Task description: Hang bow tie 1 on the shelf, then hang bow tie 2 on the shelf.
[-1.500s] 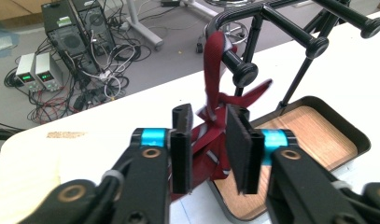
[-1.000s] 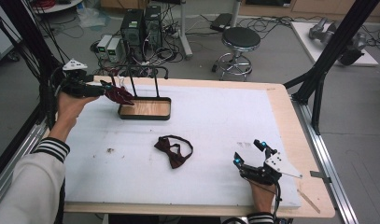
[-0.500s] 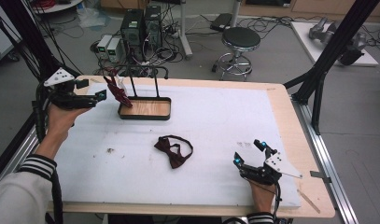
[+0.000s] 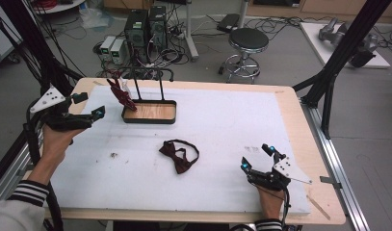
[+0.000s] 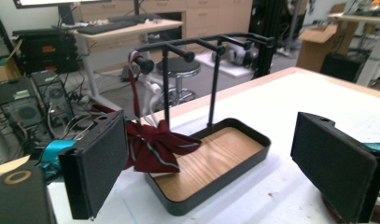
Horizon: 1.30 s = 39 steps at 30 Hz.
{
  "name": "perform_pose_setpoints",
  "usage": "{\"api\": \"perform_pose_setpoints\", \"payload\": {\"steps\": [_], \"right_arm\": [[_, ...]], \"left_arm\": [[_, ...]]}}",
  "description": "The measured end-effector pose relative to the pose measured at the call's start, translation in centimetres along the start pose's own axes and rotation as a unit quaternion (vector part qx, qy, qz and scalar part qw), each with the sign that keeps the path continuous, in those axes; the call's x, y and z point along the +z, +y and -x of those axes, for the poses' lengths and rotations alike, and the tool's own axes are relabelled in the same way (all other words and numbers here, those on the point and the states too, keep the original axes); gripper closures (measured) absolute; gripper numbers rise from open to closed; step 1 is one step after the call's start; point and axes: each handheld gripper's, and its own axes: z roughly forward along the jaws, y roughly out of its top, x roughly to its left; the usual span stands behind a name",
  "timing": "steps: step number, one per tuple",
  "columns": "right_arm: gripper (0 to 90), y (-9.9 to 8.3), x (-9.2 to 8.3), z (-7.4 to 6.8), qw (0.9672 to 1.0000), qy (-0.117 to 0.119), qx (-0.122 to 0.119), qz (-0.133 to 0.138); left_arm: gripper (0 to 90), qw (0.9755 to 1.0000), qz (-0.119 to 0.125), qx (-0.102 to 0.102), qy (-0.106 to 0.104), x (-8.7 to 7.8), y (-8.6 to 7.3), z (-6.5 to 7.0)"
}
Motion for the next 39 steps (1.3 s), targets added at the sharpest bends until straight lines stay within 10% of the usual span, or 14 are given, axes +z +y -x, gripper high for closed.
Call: {"api": "perform_pose_setpoints", "payload": {"steps": [24, 39], "right_arm": [[10.3, 0.0, -0.1, -0.1, 1.0, -0.006, -0.004, 0.005], [10.3, 0.0, -0.1, -0.1, 1.0, -0.008, -0.001, 0.005]], "left_arm": [[11.6, 0.9979, 0.053, 0.005, -0.037, -1.4, -8.3, 5.2], [11.6, 0.9971, 0.066, 0.008, -0.037, -1.6, -9.1, 5.9]]}}
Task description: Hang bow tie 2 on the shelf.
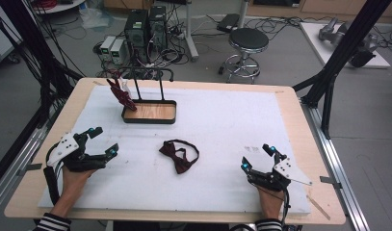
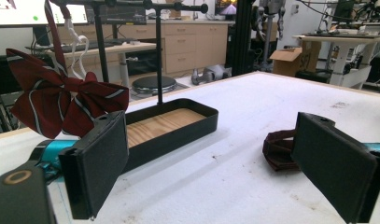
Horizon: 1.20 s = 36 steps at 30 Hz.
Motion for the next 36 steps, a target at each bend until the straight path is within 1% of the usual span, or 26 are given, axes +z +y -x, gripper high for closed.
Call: {"api": "perform_pose_setpoints", "payload": {"steps": [8, 13, 19, 23, 28, 29, 33, 36], "right_arm": [[10.3, 0.0, 0.0, 0.0, 1.0, -0.001, -0.002, 0.001], [10.3, 0.0, 0.0, 0.0, 1.0, 0.0, 0.0, 0.001], [10.2, 0.0, 0.0, 0.0, 1.0, 0.0, -0.001, 0.001], [10.3, 0.0, -0.1, 0.1, 1.0, 0.0, 0.0, 0.005], [10.3, -0.1, -0.1, 0.1, 1.0, 0.0, 0.0, 0.008], [10.3, -0.1, -0.1, 0.0, 1.0, 0.0, 0.003, 0.007], [10.3, -0.1, -0.1, 0.0, 1.0, 0.001, 0.004, 0.008], [10.2, -0.1, -0.2, 0.1, 1.0, 0.002, 0.003, 0.009]], "left_arm": [[11.6, 1.0, 0.003, -0.002, -0.001, 0.1, 0.5, 0.0], [11.6, 1.0, -0.001, -0.002, 0.001, 0.0, 0.6, -0.2], [11.6, 1.0, -0.003, 0.0, -0.005, 0.2, 1.0, -0.1], [11.6, 0.9999, -0.008, 0.0, -0.012, 0.5, 1.5, 0.2], [11.7, 0.9993, -0.021, 0.014, -0.025, 1.1, 2.5, 0.8], [11.7, 0.9991, -0.026, 0.017, -0.028, 1.2, 2.7, 0.9], [11.7, 0.9984, -0.037, 0.024, -0.036, 1.8, 3.5, 1.4], [11.7, 0.9974, -0.05, 0.029, -0.042, 2.3, 3.9, 1.8]]}}
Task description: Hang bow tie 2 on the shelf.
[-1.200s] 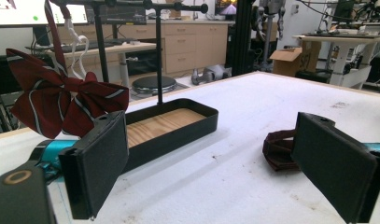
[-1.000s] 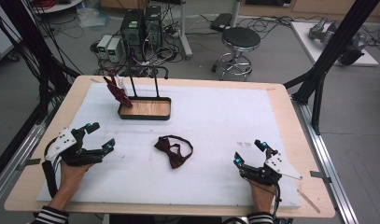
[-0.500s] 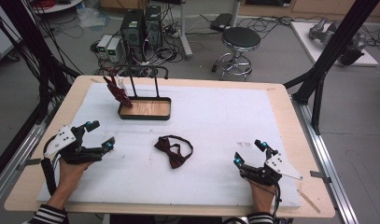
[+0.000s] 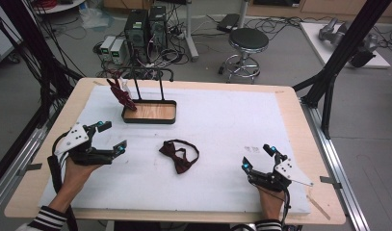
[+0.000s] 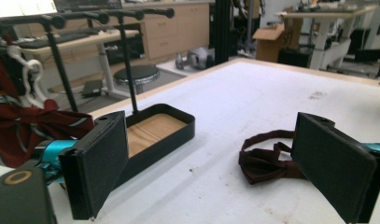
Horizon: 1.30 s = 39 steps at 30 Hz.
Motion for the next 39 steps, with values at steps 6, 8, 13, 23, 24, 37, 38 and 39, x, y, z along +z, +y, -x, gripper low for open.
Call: {"api": "perform_pose_setpoints", "payload": {"steps": [6, 8, 13, 23, 24, 37, 38, 39], "right_arm": [[10.2, 0.0, 0.0, 0.1, 1.0, 0.0, -0.002, 0.003], [10.2, 0.0, 0.0, 0.0, 1.0, 0.0, 0.002, 0.002], [10.3, 0.0, 0.0, 0.0, 1.0, 0.001, 0.001, 0.003], [10.2, 0.0, -0.1, 0.1, 1.0, 0.002, 0.003, 0.005], [10.3, 0.0, 0.0, 0.1, 1.0, 0.002, 0.002, 0.006], [10.2, 0.0, -0.1, 0.2, 1.0, 0.002, 0.004, 0.007], [10.3, 0.0, -0.1, 0.1, 1.0, 0.003, 0.004, 0.006], [10.2, 0.0, -0.1, 0.1, 1.0, 0.003, 0.005, 0.006]], "left_arm": [[11.8, 0.9992, -0.031, 0.014, -0.023, 0.9, 1.1, 0.8], [11.8, 0.9986, -0.039, 0.018, -0.031, 1.2, 1.4, 1.2], [11.8, 0.9971, -0.054, 0.024, -0.048, 2.0, 2.2, 2.0], [20.4, 0.9872, -0.094, 0.05, -0.119, 4.3, 3.0, 3.8], [19.6, 0.9862, -0.099, 0.048, -0.124, 4.5, 3.1, 4.0], [21.1, 0.9714, -0.15, 0.07, -0.171, 7.5, 3.6, 5.9], [21.2, 0.97, -0.155, 0.072, -0.174, 7.7, 3.6, 6.0], [22.1, 0.9688, -0.157, 0.072, -0.177, 7.9, 3.6, 6.1]]}}
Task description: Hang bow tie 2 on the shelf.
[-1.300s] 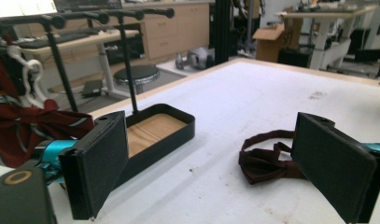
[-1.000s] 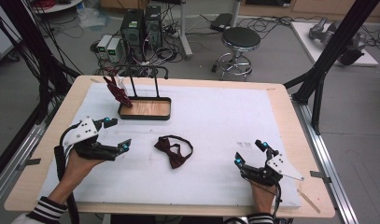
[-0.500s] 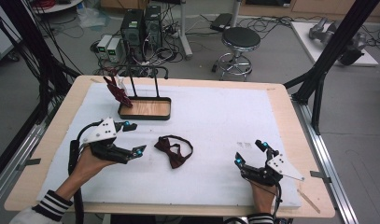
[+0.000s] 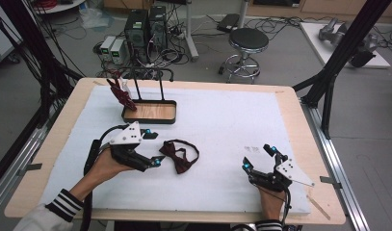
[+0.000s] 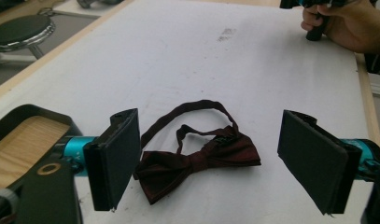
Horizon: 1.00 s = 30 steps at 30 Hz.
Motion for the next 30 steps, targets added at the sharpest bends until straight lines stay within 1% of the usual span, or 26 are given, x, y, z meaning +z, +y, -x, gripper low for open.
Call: {"api": "perform_pose_setpoints", "payload": {"steps": [2, 6, 12, 14, 15, 17, 21, 23, 24, 26, 27, 28, 30], "right_arm": [[10.3, 0.0, 0.0, 0.0, 1.0, 0.0, 0.0, 0.0], [10.3, 0.0, 0.0, 0.0, 1.0, 0.0, 0.001, 0.0], [10.2, 0.0, 0.0, 0.0, 1.0, 0.0, 0.003, 0.0], [10.3, 0.0, 0.0, 0.0, 1.0, 0.0, 0.003, 0.0], [10.3, 0.0, 0.0, 0.0, 1.0, 0.0, 0.003, 0.0], [10.3, 0.0, 0.0, 0.0, 1.0, 0.0, 0.003, 0.001], [10.3, 0.0, 0.0, 0.0, 1.0, 0.0, 0.003, 0.001], [10.2, 0.0, 0.0, 0.0, 1.0, 0.0, 0.003, 0.001], [10.2, 0.0, 0.0, 0.0, 1.0, -0.001, 0.001, 0.002], [10.3, 0.0, 0.0, 0.0, 1.0, 0.0, 0.003, 0.001], [10.2, 0.0, 0.0, 0.0, 1.0, 0.0, 0.004, 0.001], [10.2, 0.0, 0.0, 0.0, 1.0, 0.0, 0.004, 0.002], [10.3, 0.0, 0.0, 0.0, 1.0, 0.0, 0.004, 0.002]], "left_arm": [[22.5, 0.9999, -0.007, 0.003, -0.007, 0.4, 0.1, 0.0], [24.9, 0.9991, -0.025, 0.011, -0.034, 1.1, 0.1, -0.1], [25.9, 0.9973, -0.05, 0.01, -0.053, 2.4, 0.0, -0.1], [25.9, 0.9967, -0.062, 0.01, -0.05, 2.8, 0.0, -0.1], [25.9, 0.9965, -0.065, 0.007, -0.052, 3.0, -0.1, -0.1], [24.9, 0.9958, -0.079, 0.004, -0.046, 3.3, -0.2, 0.0], [24.9, 0.9945, -0.097, -0.004, -0.039, 3.9, -0.5, -0.1], [24.8, 0.9934, -0.108, -0.014, -0.036, 4.2, -0.8, -0.1], [24.8, 0.9928, -0.113, -0.016, -0.037, 4.4, -0.9, -0.2], [24.6, 0.9918, -0.123, -0.019, -0.03, 4.7, -1.2, -0.4], [24.6, 0.9917, -0.123, -0.024, -0.032, 4.8, -1.3, -0.4], [24.6, 0.9913, -0.126, -0.025, -0.027, 4.9, -1.4, -0.5], [24.6, 0.9903, -0.133, -0.027, -0.028, 5.1, -1.5, -0.6]]}}
